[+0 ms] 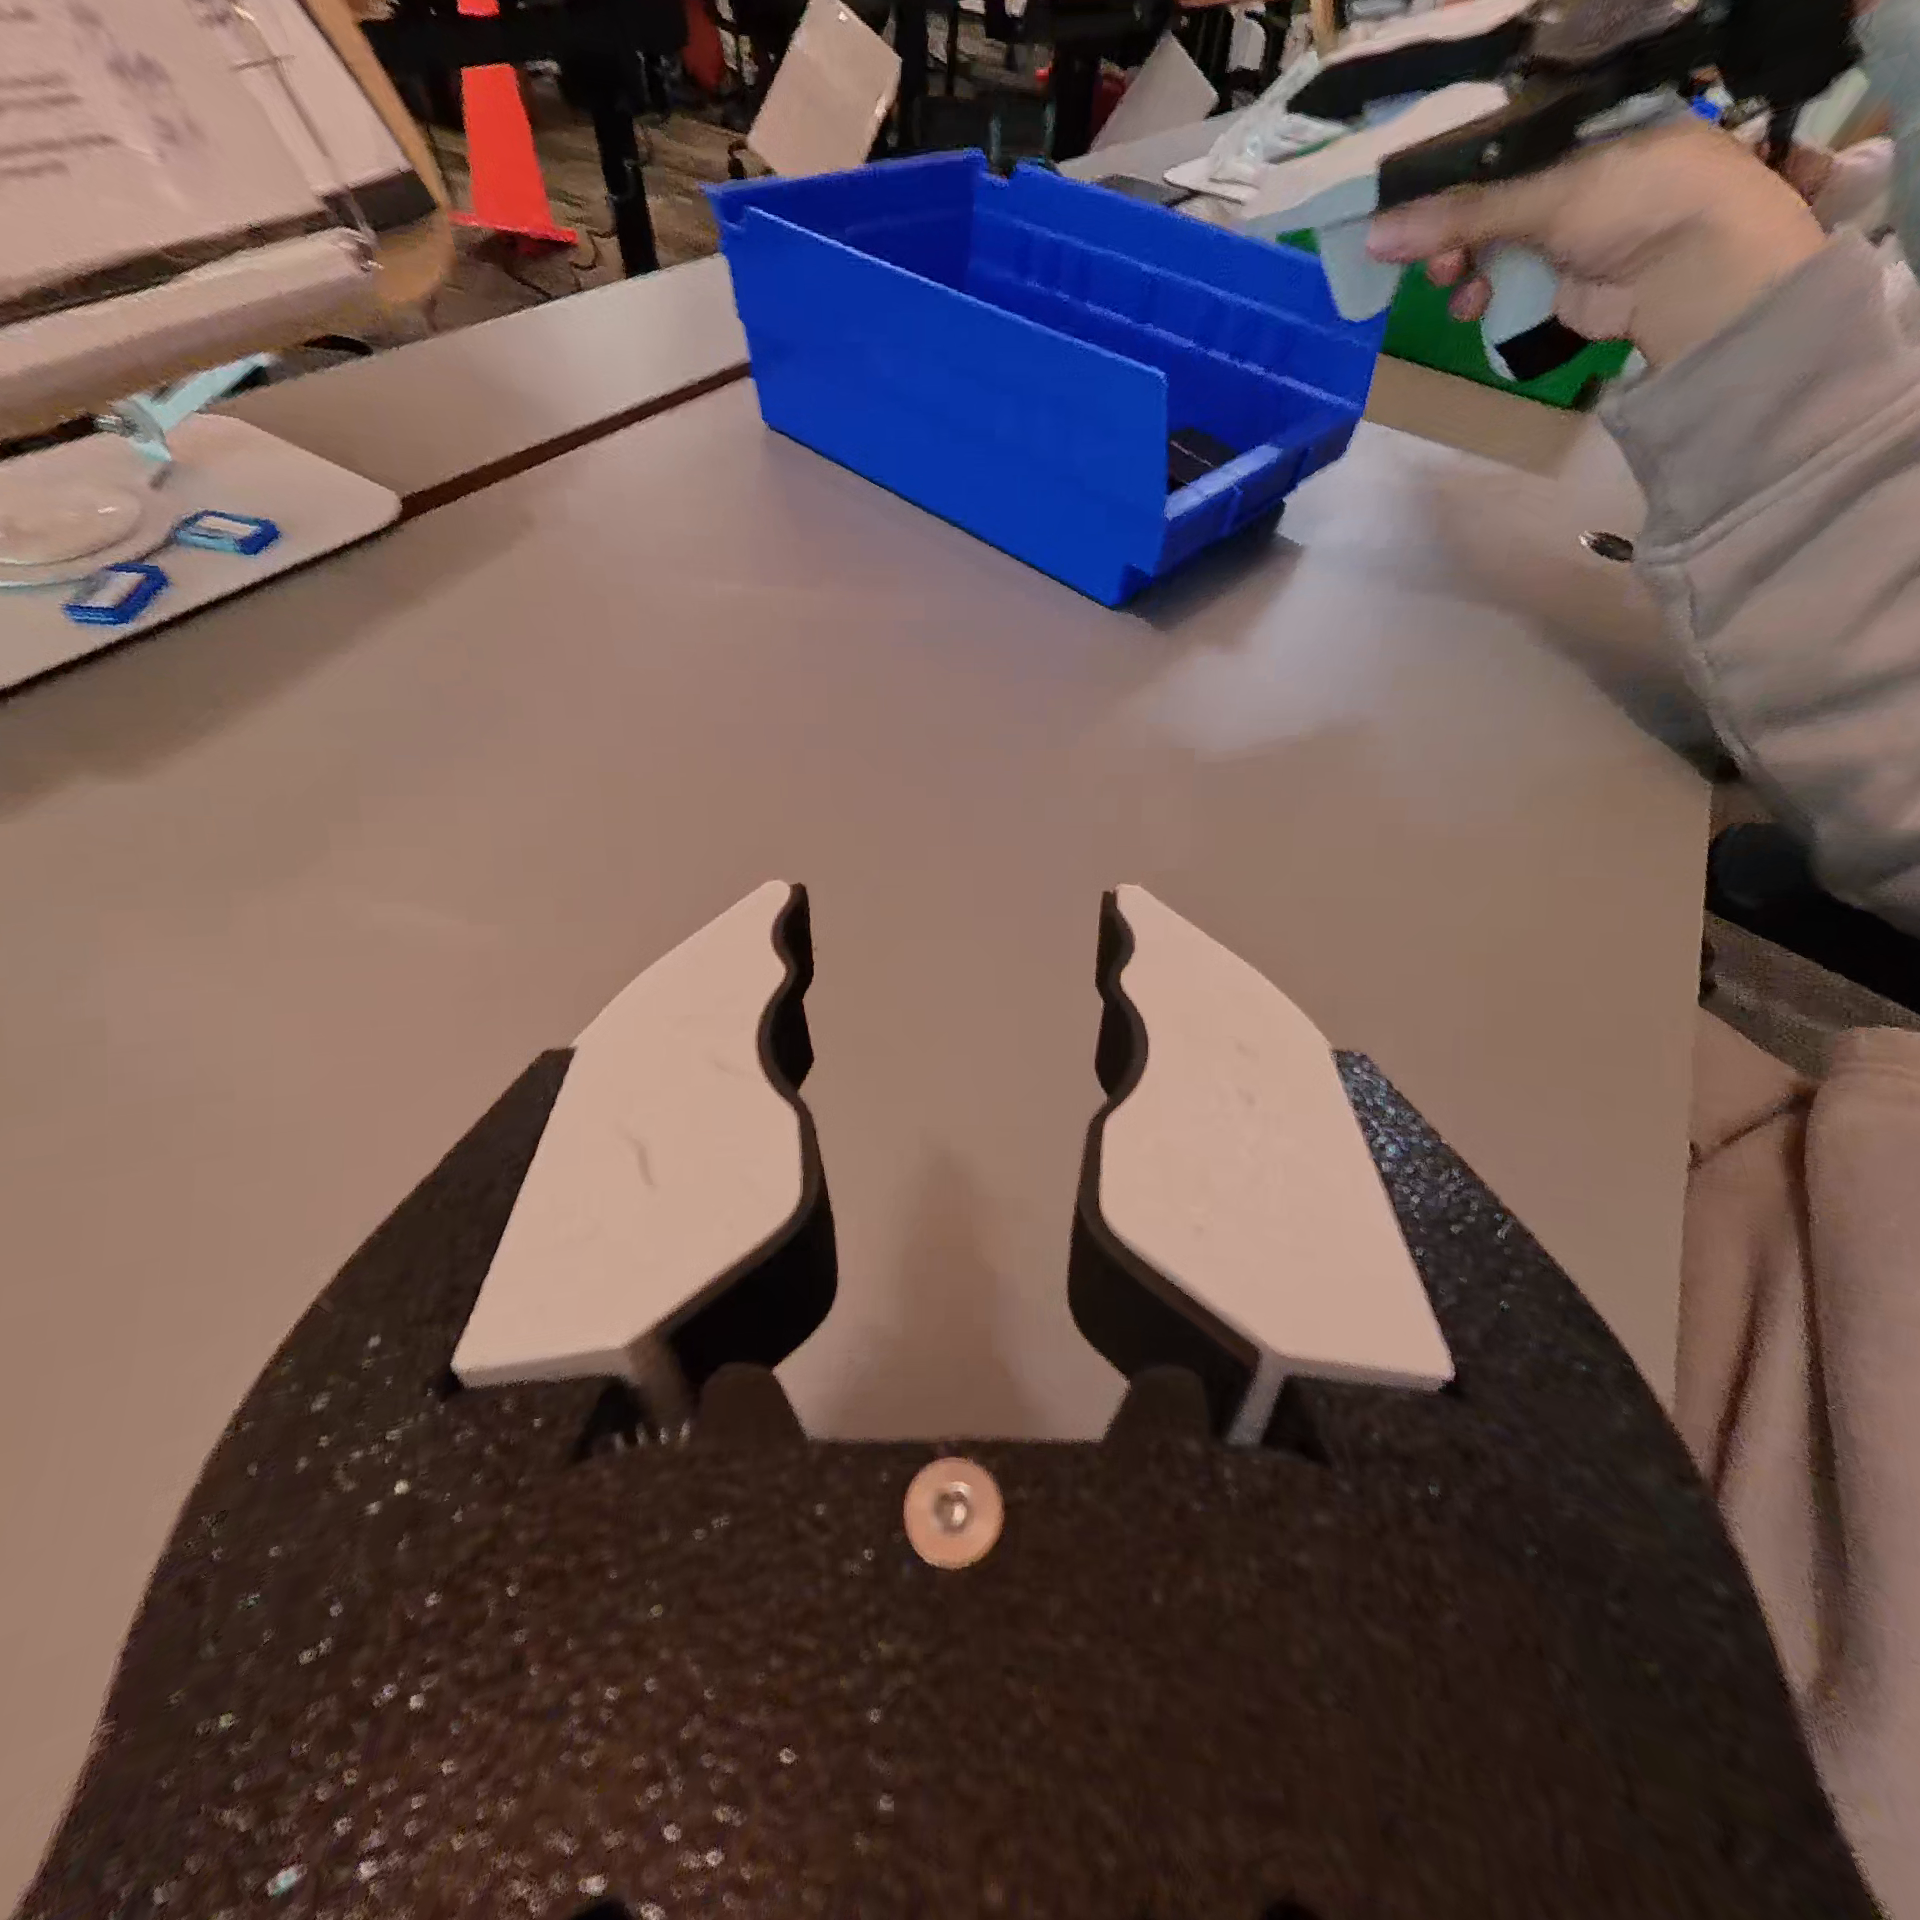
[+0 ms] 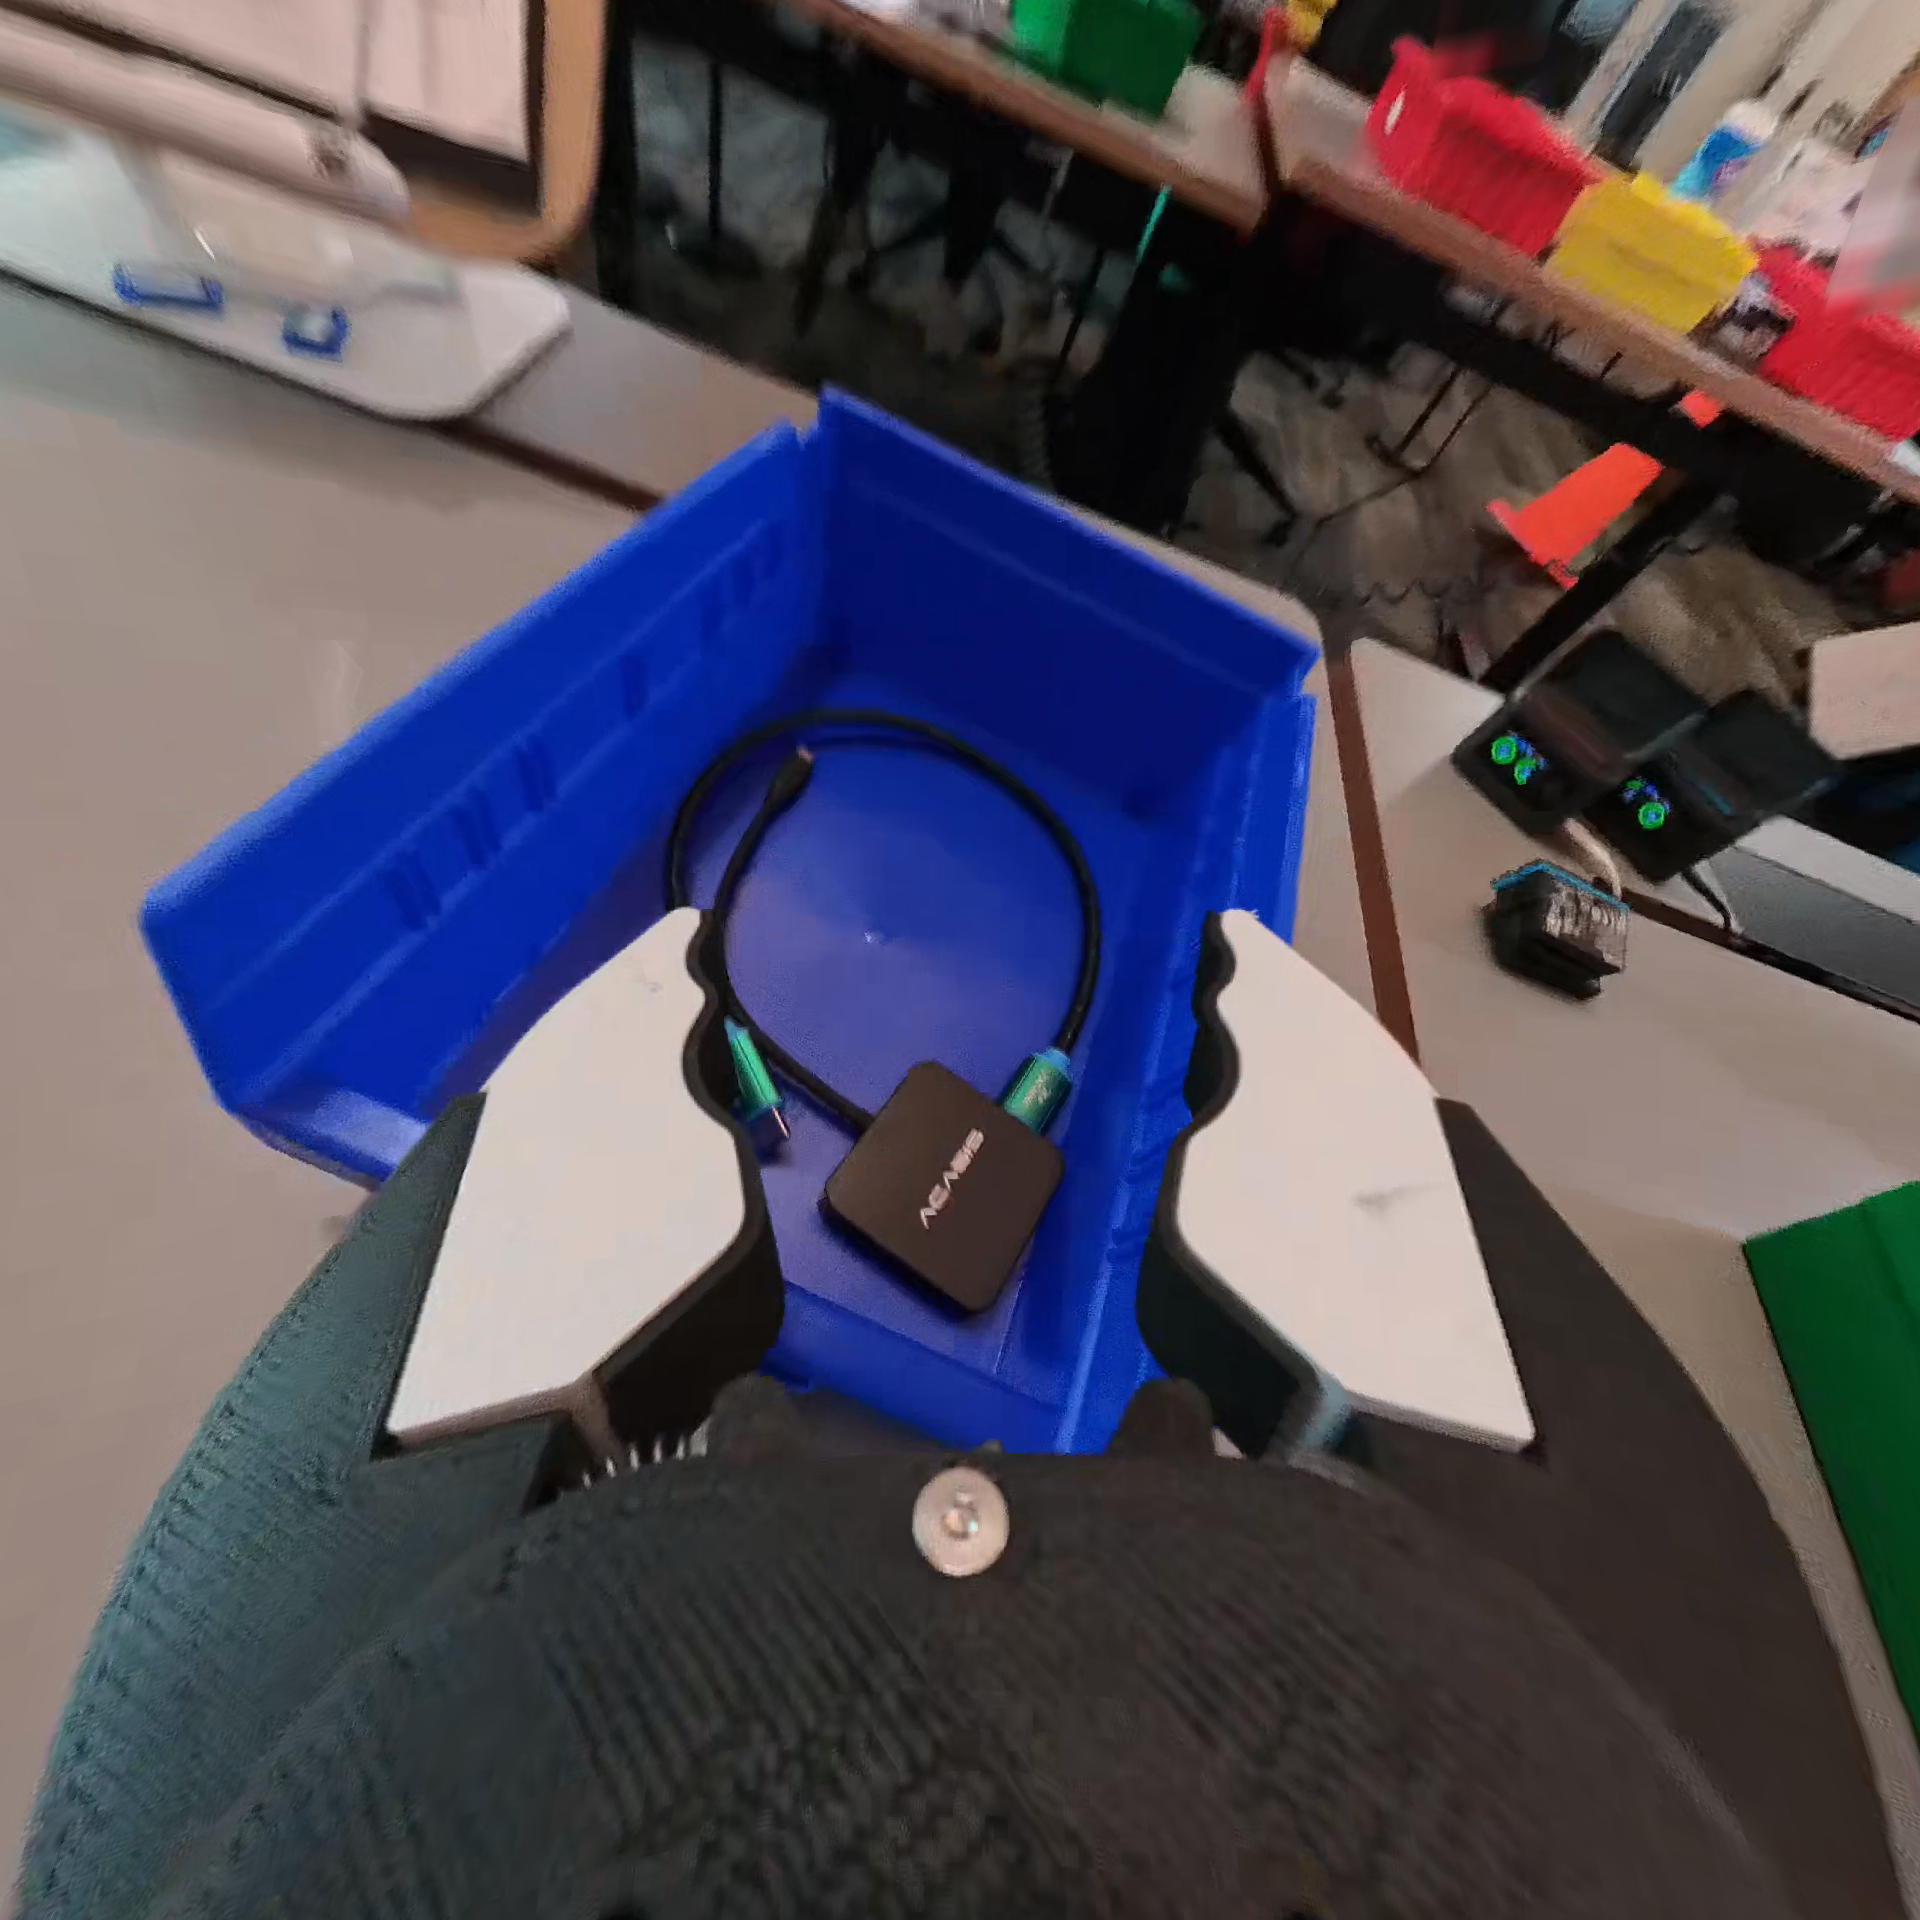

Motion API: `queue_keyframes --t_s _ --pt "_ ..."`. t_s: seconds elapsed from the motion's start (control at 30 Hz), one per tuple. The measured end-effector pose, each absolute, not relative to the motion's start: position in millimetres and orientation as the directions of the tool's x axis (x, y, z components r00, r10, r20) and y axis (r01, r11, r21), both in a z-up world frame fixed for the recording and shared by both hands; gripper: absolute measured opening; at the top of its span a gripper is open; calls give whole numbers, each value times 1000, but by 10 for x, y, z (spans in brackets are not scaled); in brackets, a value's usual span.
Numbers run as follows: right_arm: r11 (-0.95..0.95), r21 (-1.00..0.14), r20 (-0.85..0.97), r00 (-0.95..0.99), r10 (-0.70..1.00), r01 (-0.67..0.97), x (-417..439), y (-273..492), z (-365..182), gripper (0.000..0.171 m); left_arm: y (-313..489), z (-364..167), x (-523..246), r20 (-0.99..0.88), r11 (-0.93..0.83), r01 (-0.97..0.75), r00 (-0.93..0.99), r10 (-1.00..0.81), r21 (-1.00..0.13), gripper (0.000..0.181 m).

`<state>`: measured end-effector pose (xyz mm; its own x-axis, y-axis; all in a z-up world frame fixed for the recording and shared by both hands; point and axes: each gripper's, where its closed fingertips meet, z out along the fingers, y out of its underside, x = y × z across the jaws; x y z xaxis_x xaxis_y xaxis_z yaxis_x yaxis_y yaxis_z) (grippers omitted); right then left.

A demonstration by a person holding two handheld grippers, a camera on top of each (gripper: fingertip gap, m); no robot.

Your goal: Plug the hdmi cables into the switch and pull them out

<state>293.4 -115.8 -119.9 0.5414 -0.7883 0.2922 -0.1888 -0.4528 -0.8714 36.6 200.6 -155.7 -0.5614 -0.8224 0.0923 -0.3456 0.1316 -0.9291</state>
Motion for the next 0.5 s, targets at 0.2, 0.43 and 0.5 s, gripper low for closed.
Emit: queue_keyframes --t_s 0.2,0.43,0.5 --pt "-377 -926 318 619 -718 39 2709 -646 -954 84 2678 -1022 434 18 103 -278 -401 -916 -955 52" --pt "-338 -937 289 749 -597 92 2500 -122 -994 85 4462 -762 663 -263 273 -456 -86 -961 -847 50" --pt "-344 -934 288 768 -572 94 2461 -88 -1014 84 4935 -797 750 -309 273 -545 -27 -951 -793 52"
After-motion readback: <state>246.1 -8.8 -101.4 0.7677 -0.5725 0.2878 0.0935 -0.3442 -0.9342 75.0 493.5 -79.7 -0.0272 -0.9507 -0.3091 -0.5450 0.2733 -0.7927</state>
